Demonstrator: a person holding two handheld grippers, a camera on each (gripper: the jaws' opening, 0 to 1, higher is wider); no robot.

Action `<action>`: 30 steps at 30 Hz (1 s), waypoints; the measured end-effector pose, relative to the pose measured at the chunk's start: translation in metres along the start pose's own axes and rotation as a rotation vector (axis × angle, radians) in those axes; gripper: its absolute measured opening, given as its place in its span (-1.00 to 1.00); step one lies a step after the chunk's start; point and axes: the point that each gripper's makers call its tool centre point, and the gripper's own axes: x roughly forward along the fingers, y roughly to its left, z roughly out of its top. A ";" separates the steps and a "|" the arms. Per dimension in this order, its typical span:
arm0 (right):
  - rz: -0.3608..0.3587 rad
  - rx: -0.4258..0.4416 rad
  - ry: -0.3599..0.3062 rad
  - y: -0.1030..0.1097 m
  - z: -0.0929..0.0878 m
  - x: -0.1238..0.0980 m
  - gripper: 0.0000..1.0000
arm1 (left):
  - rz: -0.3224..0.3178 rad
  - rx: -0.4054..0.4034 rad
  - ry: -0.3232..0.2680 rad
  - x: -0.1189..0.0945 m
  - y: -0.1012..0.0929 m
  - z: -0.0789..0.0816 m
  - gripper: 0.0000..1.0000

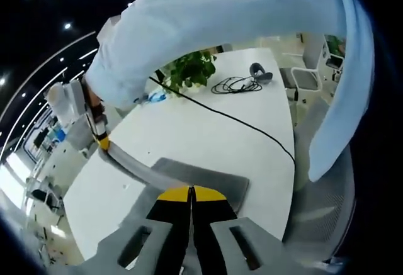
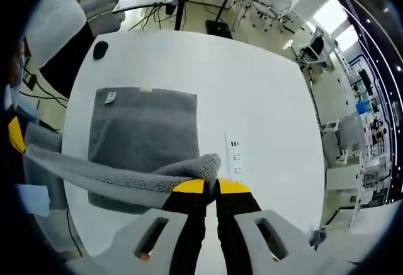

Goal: Fold the towel on the table until its edges align and the towel forms a compact rectangular stack.

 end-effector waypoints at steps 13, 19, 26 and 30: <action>0.034 -0.004 0.006 0.004 0.026 0.035 -0.94 | 0.006 -0.049 0.029 -0.006 0.012 -0.041 -1.00; 0.059 -0.003 0.021 0.006 0.036 0.057 -0.94 | 0.011 -0.077 0.042 -0.007 0.016 -0.060 -1.00; 0.084 -0.010 0.028 0.015 0.045 0.078 -0.94 | 0.016 -0.107 0.059 -0.007 0.018 -0.082 -1.00; 0.098 -0.017 0.039 0.018 0.047 0.091 -0.94 | 0.017 -0.119 0.075 -0.004 0.016 -0.094 -1.00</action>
